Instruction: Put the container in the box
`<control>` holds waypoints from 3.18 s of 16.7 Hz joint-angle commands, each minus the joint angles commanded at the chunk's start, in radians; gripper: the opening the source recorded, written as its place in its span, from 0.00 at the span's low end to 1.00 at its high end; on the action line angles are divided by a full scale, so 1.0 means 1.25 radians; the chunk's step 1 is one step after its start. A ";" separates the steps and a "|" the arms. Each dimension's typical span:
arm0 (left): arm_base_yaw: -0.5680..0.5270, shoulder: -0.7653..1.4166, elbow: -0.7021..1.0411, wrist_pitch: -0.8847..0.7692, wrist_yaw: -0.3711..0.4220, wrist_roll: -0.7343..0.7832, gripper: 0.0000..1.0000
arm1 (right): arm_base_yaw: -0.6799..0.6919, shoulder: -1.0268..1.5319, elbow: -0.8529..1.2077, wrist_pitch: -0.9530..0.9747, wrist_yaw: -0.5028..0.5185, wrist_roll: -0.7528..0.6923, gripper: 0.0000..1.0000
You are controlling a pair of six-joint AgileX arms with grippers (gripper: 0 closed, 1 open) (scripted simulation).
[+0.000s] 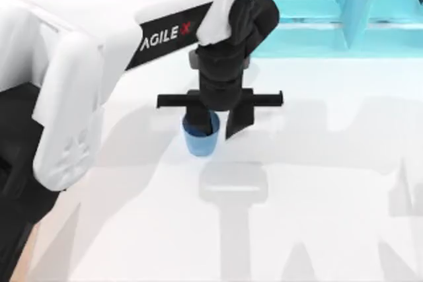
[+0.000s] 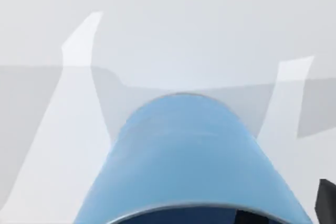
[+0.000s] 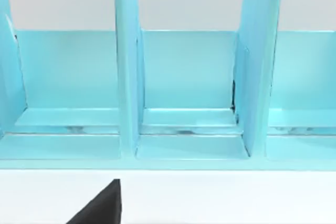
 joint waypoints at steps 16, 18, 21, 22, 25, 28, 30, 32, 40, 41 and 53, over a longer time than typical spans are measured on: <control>0.079 -0.070 -0.053 -0.092 0.021 0.106 0.00 | 0.000 0.000 0.000 0.000 0.000 0.000 1.00; 0.143 -0.132 -0.085 -0.135 0.034 0.186 0.00 | 0.000 0.000 0.000 0.000 0.000 0.000 1.00; 0.266 -0.249 -0.132 -0.173 0.046 0.323 0.00 | 0.000 0.000 0.000 0.000 0.000 0.000 1.00; 0.311 -0.291 -0.146 -0.179 0.048 0.368 0.00 | 0.000 0.000 0.000 0.000 0.000 0.000 1.00; 0.446 -0.407 -0.189 -0.186 0.046 0.488 0.00 | 0.000 0.000 0.000 0.000 0.000 0.000 1.00; 0.554 -0.489 -0.241 -0.186 0.035 0.577 0.00 | 0.000 0.000 0.000 0.000 0.000 0.000 1.00; 0.605 -0.518 -0.281 -0.186 0.022 0.619 0.00 | 0.000 0.000 0.000 0.000 0.000 0.000 1.00; 0.642 -0.529 -0.318 -0.184 0.005 0.645 0.00 | 0.000 0.000 0.000 0.000 0.000 0.000 1.00; 0.663 -0.527 -0.351 -0.178 -0.013 0.658 0.00 | 0.000 0.000 0.000 0.000 0.000 0.000 1.00; 0.666 -0.527 -0.362 -0.168 -0.013 0.660 0.00 | 0.000 0.000 0.000 0.000 0.000 0.000 1.00; 0.690 -0.513 -0.535 0.021 -0.013 0.683 0.00 | 0.000 0.000 0.000 0.000 0.000 0.000 1.00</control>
